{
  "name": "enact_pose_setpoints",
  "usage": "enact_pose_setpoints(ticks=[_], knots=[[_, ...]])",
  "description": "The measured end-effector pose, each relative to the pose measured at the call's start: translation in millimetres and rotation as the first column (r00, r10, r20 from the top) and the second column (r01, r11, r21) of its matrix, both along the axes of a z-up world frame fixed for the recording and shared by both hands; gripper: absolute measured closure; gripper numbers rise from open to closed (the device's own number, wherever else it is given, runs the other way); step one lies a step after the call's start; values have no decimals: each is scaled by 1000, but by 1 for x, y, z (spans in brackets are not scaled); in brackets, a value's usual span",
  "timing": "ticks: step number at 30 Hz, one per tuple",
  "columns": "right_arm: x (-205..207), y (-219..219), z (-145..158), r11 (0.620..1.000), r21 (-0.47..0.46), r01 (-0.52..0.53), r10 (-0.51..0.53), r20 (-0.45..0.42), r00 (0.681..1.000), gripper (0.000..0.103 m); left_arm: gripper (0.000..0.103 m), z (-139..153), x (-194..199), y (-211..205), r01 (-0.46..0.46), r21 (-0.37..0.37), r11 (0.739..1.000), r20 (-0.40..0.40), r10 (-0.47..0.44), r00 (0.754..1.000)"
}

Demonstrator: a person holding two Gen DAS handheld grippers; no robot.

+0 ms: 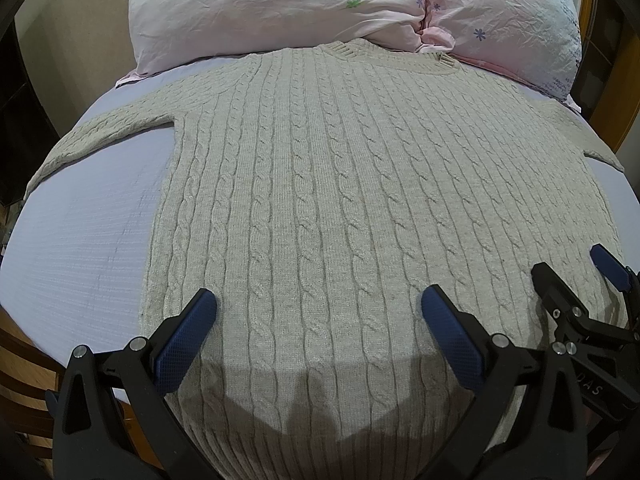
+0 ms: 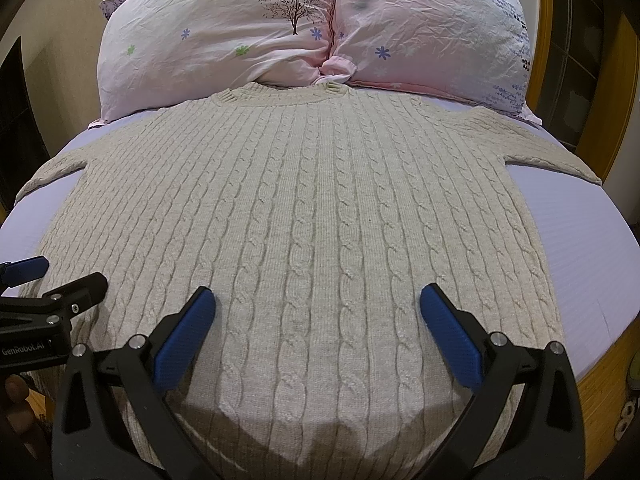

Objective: Fold small clothes
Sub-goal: 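Grasp a sweater sleeve with the right gripper and fold it across the body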

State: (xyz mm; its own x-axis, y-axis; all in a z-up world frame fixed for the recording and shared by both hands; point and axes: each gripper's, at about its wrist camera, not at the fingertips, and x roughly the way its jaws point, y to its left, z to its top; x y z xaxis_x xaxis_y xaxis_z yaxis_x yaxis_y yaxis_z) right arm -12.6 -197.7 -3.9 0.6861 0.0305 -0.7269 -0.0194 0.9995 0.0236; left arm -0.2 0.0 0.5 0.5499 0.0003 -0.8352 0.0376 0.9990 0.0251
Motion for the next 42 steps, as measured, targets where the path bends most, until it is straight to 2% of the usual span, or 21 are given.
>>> enact_pose_setpoints(ticks=[9,12,15,17,19,20,23,24,26,27,28,29,30,31,32,33,35,37,39,42], knots=[[0,2,-2,1000,-2,-8,8,6,1000,2,1,0,0,0,-1,0,1000,3,1,1000],[-4,-4,-3,1000,1,-29,29,37,999,2,1,0,0,0,-2,2,1000,10,2,1000],[-9,-9,-2,994,6,-105,104,92,990,2,1,-1,-3,-2,-3,4,1000,31,3,1000],[-9,-14,-2,988,26,-149,146,92,985,2,1,0,-3,-4,0,4,1000,43,0,999],[-2,-46,13,975,142,-168,156,90,984,2,1,0,-2,-3,5,4,1000,46,-5,999],[-1,-56,19,974,165,-156,141,100,985,2,1,1,1,-4,9,3,1000,45,-9,999],[10,-121,53,975,223,0,-39,171,985,2,1,0,-5,1,9,0,1000,68,-9,998],[22,-154,63,968,228,101,-141,165,976,2,1,-1,-7,1,7,-1,1000,96,-7,995],[40,-190,67,954,220,204,-235,124,964,2,1,-2,-11,2,9,-1,1000,152,-8,988],[55,-216,67,939,216,267,-292,96,952,2,1,-2,-11,3,16,-2,1000,175,-16,984],[66,-239,66,923,219,317,-341,79,937,5,1,-1,-9,4,25,-6,1000,186,-23,982],[81,-271,64,891,236,389,-412,54,910,11,1,1,-6,8,33,-19,999,194,-29,981],[91,-288,61,870,249,426,-448,34,894,29,1,5,-3,14,37,-46,998,204,-27,979],[102,-314,56,832,274,482,-500,-6,866,44,1,12,0,24,37,-80,996,226,-19,974],[109,-330,51,803,294,519,-532,-39,846,47,1,18,0,32,34,-104,994,246,-8,969],[119,-361,40,733,347,585,-586,-116,802,51,1,25,0,41,29,-127,991,267,6,964],[130,-394,23,634,409,656,-638,-203,743,58,1,39,10,67,5,-176,984,303,50,952],[135,-413,11,579,420,699,-668,-246,702,66,1,46,21,91,-33,-201,979,322,98,942],[144,-429,0,530,435,728,-696,-268,666,68,1,49,36,122,-103,-233,967,321,177,930],[154,-448,-7,461,477,749,-734,-270,623,71,1,50,49,163,-172,-321,931,326,279,903]])
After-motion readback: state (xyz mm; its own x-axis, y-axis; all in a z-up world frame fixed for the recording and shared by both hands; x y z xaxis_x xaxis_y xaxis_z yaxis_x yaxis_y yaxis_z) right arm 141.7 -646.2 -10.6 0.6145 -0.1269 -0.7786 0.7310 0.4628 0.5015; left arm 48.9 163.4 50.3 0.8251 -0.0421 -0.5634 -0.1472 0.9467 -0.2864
